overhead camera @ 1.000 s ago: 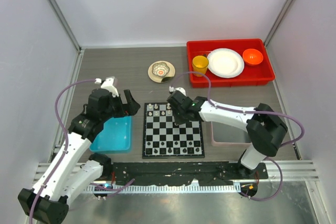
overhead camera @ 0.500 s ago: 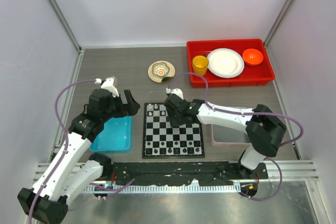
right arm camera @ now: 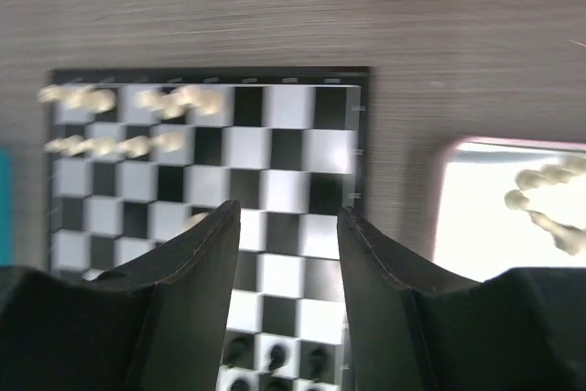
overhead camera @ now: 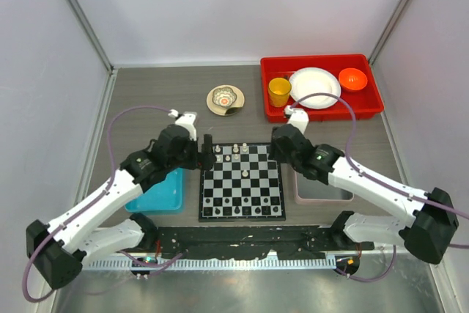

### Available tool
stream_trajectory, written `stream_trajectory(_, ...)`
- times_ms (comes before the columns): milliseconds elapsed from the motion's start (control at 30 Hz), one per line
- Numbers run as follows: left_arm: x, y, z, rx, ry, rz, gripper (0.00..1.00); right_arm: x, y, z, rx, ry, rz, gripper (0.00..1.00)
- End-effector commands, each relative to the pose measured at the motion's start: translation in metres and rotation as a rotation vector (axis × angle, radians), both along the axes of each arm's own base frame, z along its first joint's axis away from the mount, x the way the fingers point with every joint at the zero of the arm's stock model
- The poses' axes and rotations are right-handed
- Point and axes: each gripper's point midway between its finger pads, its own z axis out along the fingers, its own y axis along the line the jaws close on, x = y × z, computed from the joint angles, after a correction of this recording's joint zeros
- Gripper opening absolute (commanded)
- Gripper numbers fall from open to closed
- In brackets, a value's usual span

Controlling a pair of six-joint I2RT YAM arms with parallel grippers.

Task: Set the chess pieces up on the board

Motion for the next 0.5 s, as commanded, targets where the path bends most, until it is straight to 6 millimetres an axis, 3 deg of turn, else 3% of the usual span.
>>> stream_trajectory(0, 0.004, -0.034, 0.014, 0.029, -0.075, -0.046, 0.91, 0.004, -0.061, -0.023, 0.011, 0.037, -0.187, 0.52)
stream_trajectory(200, 0.005, -0.086, -0.01, 0.094, -0.06, -0.14, 0.81, 0.001, -0.096, -0.032, 0.009, 0.027, -0.261, 0.52)
stream_trajectory(233, 0.009, -0.094, -0.006, 0.092, -0.066, -0.147, 0.78, 0.001, -0.099, -0.033, 0.009, 0.025, -0.271, 0.52)
stream_trajectory(300, 0.013, -0.106, -0.024, 0.144, -0.031, -0.171, 0.76, 0.0, -0.104, -0.039, 0.0, 0.036, -0.282, 0.52)
stream_trajectory(467, 0.02, -0.131, -0.035, 0.187, -0.035, -0.208, 0.7, 0.002, -0.103, -0.042, 0.029, 0.051, -0.275, 0.52)
